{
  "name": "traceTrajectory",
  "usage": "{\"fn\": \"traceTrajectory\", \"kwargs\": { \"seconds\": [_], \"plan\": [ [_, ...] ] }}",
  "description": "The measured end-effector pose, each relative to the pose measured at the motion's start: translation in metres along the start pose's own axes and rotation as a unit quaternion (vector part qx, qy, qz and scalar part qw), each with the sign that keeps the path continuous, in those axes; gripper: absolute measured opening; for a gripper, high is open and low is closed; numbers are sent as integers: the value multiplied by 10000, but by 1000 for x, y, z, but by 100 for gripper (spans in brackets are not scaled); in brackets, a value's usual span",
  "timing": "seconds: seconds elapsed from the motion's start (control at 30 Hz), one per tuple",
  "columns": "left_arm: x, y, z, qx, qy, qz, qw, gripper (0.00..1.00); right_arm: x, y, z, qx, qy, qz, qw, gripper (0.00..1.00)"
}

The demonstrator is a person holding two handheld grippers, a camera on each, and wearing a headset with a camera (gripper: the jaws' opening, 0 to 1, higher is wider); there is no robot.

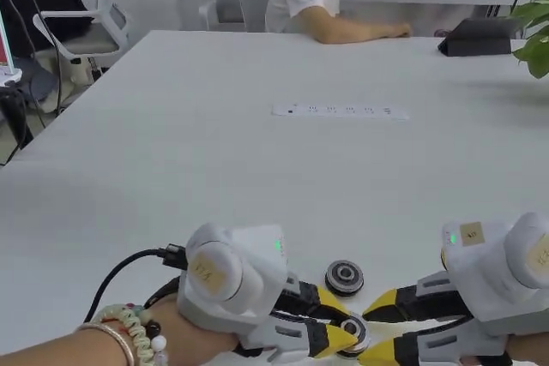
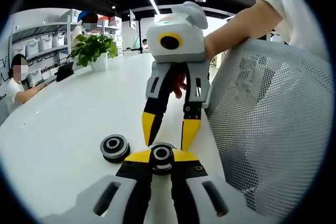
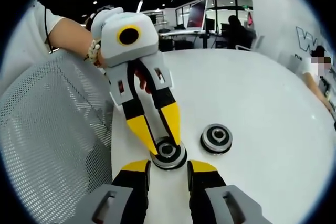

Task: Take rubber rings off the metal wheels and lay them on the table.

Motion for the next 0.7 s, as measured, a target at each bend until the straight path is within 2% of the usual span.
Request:
{"fn": "traceTrajectory", "kwargs": {
  "seconds": [0.37,0.47,0.7],
  "plan": [
    [-1,1,3,-48,-71,-45,10000,7,-1,-1,1,28,-38,-142,9999,22],
    [-2,1,4,-60,-74,-49,9999,7,-1,-1,0,39,-12,-270,9996,21],
    [-2,1,5,-61,-80,-72,9999,7,0,-2,-3,30,85,-314,9995,18]
  ]
}}
Point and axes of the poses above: the centre of the closed fingertips' face, and the gripper's own axes: z roughly forward along the fingers, y roughly to its left, x roughly out of its underside, the point moved 7 cm from there along -z, roughly backward along the fingers, and after that the axes turned 9 degrees about x, right-handed, at the moved point
